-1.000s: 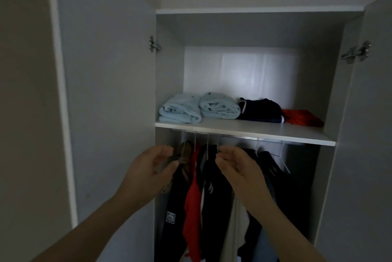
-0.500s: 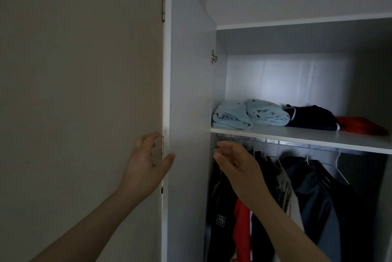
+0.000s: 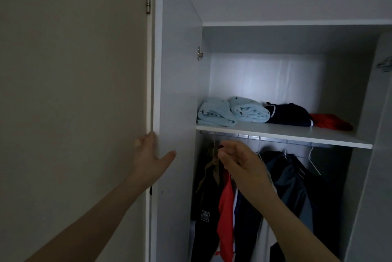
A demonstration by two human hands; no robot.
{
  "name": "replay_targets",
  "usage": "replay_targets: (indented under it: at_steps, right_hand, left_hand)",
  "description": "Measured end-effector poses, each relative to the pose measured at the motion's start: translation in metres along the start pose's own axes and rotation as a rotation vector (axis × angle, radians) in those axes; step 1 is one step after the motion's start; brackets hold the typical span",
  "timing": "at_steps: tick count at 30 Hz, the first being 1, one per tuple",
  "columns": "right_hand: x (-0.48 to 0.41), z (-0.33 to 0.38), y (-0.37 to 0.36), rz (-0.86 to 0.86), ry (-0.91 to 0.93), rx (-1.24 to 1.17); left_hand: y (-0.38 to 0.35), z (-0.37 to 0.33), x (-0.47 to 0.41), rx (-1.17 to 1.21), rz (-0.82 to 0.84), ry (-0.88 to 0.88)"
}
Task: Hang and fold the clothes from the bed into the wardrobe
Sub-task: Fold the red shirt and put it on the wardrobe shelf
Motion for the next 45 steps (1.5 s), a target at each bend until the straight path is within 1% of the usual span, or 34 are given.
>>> replay_targets:
  at_steps: [2, 5, 11, 19, 24, 27, 31, 35, 40, 45]
  right_hand:
    - [0.0, -0.001, 0.007, -0.002, -0.001, 0.027]
    - [-0.001, -0.005, 0.022, -0.019, -0.003, 0.032]
    - [-0.009, -0.021, 0.067, -0.052, -0.016, 0.039]
    - [-0.017, -0.051, 0.163, -0.109, -0.024, 0.052]
    - [-0.02, -0.07, 0.221, -0.131, -0.035, 0.08]
    - [-0.025, -0.082, 0.246, -0.153, -0.064, 0.098]
    - [-0.032, -0.094, 0.277, -0.215, -0.076, 0.122]
    - [-0.038, -0.102, 0.296, -0.272, -0.066, 0.157]
    - [-0.056, -0.113, 0.308, -0.338, -0.063, 0.199]
    - [-0.076, -0.13, 0.316, -0.377, -0.081, 0.291]
  left_hand:
    - [-0.003, -0.002, 0.0, 0.012, -0.025, 0.002]
    - [-0.012, -0.008, 0.006, 0.093, -0.044, -0.023]
    - [-0.066, -0.043, 0.023, 0.293, 0.07, -0.07]
    - [-0.156, -0.092, 0.038, 0.357, 0.21, -0.116]
    - [-0.228, -0.12, 0.05, 0.31, 0.345, -0.165]
    - [-0.266, -0.131, 0.055, 0.189, 0.431, -0.247]
    - [-0.315, -0.147, 0.051, 0.053, 0.495, -0.384]
    - [-0.354, -0.15, 0.036, -0.027, 0.525, -0.42]
    - [-0.398, -0.138, 0.012, -0.096, 0.643, -0.386]
    - [-0.431, -0.128, -0.012, -0.166, 0.644, -0.39]
Point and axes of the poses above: each hand's wrist, its own x-axis away from the middle knuckle, its own y-axis out of the back of the hand, z = x × y, the point moved 8 cm from there along -x, towards the middle knuckle, and after that the axes turned 4 degrees about -z, right-handed, at the moved point
